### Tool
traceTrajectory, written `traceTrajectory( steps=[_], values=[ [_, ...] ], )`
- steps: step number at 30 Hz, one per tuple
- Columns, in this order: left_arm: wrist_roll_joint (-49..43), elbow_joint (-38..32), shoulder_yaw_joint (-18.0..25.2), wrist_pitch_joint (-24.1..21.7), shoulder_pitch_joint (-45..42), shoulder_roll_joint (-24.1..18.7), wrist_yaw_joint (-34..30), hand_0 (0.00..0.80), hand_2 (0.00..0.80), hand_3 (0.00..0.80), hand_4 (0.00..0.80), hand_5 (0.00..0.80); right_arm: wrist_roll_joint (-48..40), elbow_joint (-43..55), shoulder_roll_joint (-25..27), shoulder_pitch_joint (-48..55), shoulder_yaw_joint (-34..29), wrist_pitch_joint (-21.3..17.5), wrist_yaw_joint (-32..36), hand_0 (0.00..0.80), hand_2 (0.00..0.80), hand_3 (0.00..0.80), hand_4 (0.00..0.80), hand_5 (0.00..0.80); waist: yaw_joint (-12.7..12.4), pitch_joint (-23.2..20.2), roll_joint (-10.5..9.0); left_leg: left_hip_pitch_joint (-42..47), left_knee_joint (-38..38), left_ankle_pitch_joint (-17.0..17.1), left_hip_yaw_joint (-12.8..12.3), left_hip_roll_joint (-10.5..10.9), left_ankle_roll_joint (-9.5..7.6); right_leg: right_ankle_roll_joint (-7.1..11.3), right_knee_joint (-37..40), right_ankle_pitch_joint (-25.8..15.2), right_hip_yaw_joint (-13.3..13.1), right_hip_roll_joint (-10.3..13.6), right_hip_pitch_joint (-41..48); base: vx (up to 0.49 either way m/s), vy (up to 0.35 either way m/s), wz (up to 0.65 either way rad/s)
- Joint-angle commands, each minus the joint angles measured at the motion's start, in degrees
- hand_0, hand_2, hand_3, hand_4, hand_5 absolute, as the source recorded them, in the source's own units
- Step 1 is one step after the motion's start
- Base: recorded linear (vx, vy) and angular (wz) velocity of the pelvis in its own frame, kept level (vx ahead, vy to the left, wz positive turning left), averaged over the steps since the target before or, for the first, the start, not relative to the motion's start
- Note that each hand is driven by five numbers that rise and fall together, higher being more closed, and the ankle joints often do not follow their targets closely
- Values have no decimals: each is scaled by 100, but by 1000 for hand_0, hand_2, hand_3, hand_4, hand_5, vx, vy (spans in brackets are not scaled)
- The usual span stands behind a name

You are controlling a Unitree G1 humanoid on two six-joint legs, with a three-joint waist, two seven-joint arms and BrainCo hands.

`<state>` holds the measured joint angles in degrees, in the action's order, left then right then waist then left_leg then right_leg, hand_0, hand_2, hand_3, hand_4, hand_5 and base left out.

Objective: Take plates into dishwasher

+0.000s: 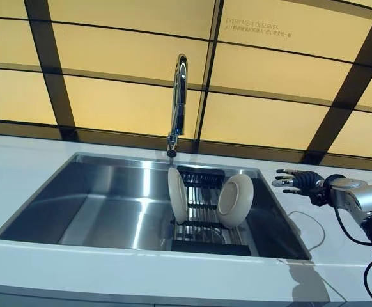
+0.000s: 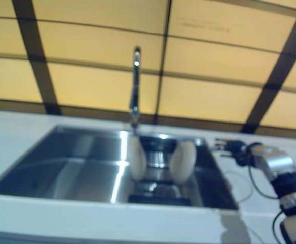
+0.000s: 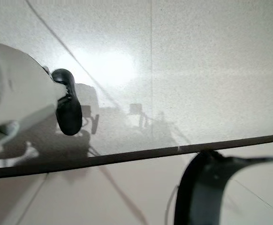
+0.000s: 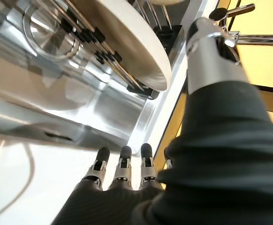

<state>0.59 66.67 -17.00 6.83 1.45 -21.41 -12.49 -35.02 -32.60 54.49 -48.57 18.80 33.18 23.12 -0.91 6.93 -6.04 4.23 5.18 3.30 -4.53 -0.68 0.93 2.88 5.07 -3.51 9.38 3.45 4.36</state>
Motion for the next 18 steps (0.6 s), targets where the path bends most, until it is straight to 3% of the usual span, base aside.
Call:
traceTrajectory(
  steps=[1,9,18],
  values=[
    [-255,180,-296,-58,238,-138,-33,0,0,0,0,0,-324,-253,66,-735,185,38,-98,0,0,0,0,0,-210,-69,-44,164,-73,-541,-97,12,-21,482,-135,30,44,250,-70,0,0,0],
    [-176,214,-317,-66,212,-121,-1,0,0,0,0,0,-1450,-338,-189,-502,-179,375,-907,0,0,0,0,0,-232,-22,-23,147,-43,-527,-96,5,-10,485,-82,11,85,254,-65,0,0,0],
    [-131,189,-341,-101,195,-120,34,0,0,0,0,0,-1738,-383,-296,-420,-273,433,-1173,0,0,0,0,0,-244,20,3,113,-30,-507,-85,10,-1,489,-80,0,124,277,-95,0,2,0]
  ],
)
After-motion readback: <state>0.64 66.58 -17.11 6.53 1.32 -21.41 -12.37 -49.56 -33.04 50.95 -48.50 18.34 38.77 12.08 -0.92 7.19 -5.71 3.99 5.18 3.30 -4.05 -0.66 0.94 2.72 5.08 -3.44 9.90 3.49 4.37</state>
